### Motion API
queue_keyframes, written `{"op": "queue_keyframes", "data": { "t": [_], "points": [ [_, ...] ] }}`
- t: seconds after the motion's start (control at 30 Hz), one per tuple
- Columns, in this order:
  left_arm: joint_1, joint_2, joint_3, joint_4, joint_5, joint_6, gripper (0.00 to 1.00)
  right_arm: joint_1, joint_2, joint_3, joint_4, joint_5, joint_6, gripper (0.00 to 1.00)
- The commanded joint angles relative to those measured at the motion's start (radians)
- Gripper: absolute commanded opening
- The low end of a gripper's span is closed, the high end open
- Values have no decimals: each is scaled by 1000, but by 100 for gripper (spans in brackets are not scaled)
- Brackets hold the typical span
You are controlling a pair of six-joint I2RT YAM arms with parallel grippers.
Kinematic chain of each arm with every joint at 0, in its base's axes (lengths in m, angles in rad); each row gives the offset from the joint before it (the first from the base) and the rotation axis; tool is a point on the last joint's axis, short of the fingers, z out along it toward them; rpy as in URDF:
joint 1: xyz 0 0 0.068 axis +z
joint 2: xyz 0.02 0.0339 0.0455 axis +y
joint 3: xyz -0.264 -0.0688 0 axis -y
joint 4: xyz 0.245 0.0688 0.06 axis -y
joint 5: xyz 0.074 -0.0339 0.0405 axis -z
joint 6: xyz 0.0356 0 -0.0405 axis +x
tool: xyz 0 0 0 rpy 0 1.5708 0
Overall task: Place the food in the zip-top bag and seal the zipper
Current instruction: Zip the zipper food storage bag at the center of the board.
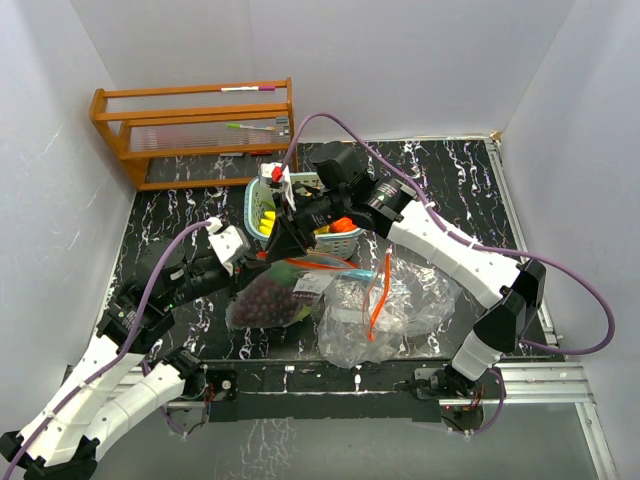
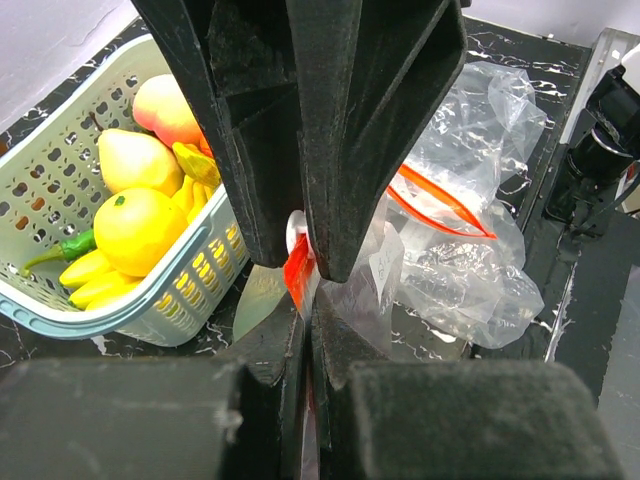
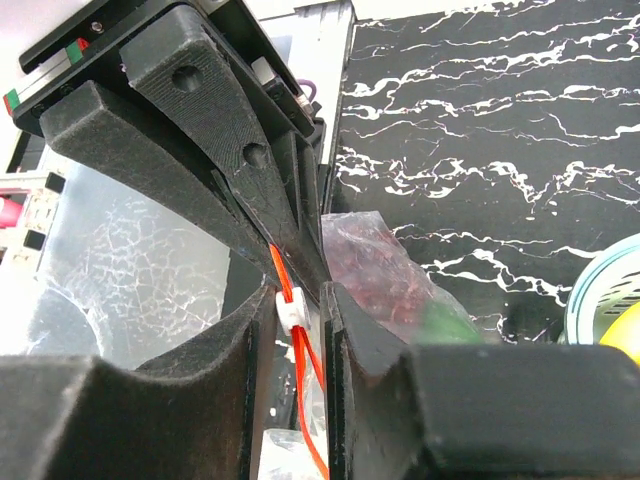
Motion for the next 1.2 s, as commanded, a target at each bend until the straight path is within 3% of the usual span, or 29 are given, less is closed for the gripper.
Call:
{"op": "queue_keyframes", "data": {
  "t": [0.0,0.2,0.8,1.17],
  "points": [
    [3,-20,5,69,12,-7,0,-1,-38,24,68,20,4,23],
    [3,-41,14,74,-44,-12,0,-2,-51,2,60,47,-9,18],
    [3,-84,58,106,-167,-45,0,-8,-90,-98,48,126,-23,17],
    [3,-93,105,85,-202,-44,0,-10,-133,-121,70,271,-6,17]
  ]
}}
